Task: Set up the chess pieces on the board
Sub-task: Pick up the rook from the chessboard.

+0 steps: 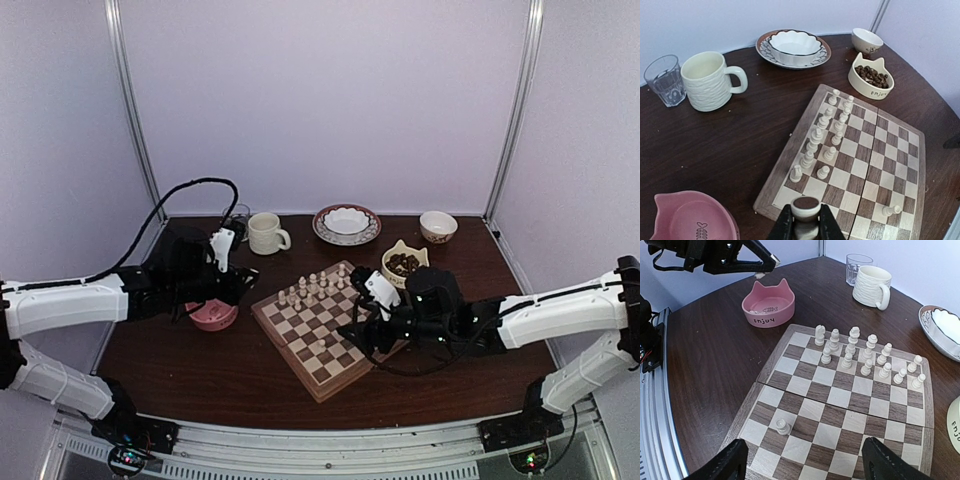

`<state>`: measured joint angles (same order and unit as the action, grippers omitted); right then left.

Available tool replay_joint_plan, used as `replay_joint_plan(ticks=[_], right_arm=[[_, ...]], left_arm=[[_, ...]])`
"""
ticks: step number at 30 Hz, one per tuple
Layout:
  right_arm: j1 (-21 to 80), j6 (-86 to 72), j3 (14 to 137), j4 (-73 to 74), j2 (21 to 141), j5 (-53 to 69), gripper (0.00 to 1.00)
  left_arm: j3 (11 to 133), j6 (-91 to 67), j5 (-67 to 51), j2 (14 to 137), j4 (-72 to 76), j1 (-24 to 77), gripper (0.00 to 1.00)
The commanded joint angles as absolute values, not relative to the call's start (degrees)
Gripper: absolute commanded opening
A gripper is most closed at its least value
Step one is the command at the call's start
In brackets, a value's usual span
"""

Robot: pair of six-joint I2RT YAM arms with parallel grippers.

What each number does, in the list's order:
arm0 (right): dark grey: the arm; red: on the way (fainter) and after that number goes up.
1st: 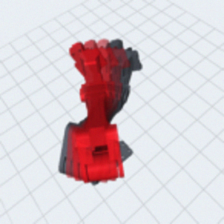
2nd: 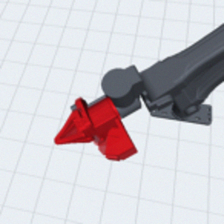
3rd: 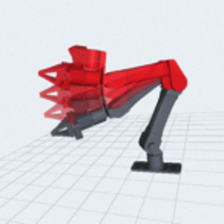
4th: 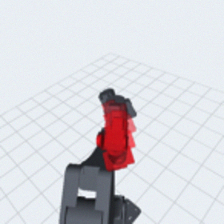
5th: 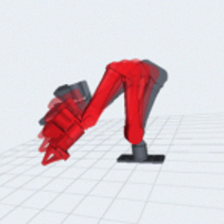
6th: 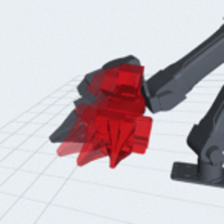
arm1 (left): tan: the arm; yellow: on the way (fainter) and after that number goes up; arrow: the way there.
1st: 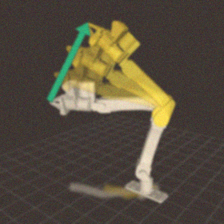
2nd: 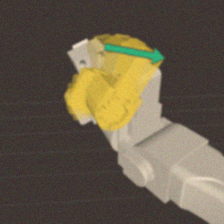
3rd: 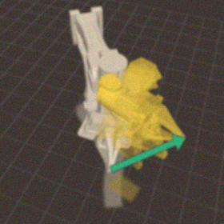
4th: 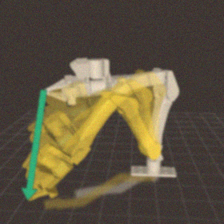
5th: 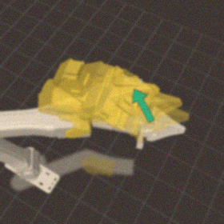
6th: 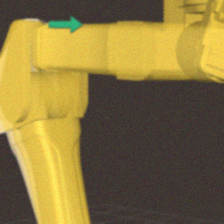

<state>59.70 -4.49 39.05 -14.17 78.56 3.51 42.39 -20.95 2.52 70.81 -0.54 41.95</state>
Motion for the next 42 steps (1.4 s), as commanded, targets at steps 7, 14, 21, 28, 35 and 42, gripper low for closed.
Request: replay_joint_plan(ticks=[7, 14, 21, 28, 35, 42], right_arm=[[59.86, -3.18, 53.00, 5.57, 86.35, 11.25, 0.73], [61.00, -3.83, 60.75, 14.88, 95.17, 7.05, 0.56], [61.17, -4.87, 64.17, 17.39, 99.62, 5.95, 0.53], [61.18, -5.93, 67.40, 18.09, 103.63, 4.55, 0.47], [61.20, -6.16, 69.45, 18.40, 105.97, 4.28, 0.38], [61.24, -6.02, 70.54, 17.91, 106.92, 5.86, 0.30]], left_arm=[[42.78, -37.57, 0.08, 77.33, -8.41, 26.38, 0.00], [46.14, -40.49, 7.07, 82.64, -15.94, 24.81, 0.00], [46.93, -42.37, 10.57, 84.26, -18.71, 23.56, 0.00], [46.96, -42.03, 10.52, 83.86, -18.60, 23.56, 0.01], [46.80, -41.93, 9.49, 83.71, -18.11, 23.55, 0.02], [46.68, -41.91, 9.39, 83.13, -18.11, 23.55, 0.03]])
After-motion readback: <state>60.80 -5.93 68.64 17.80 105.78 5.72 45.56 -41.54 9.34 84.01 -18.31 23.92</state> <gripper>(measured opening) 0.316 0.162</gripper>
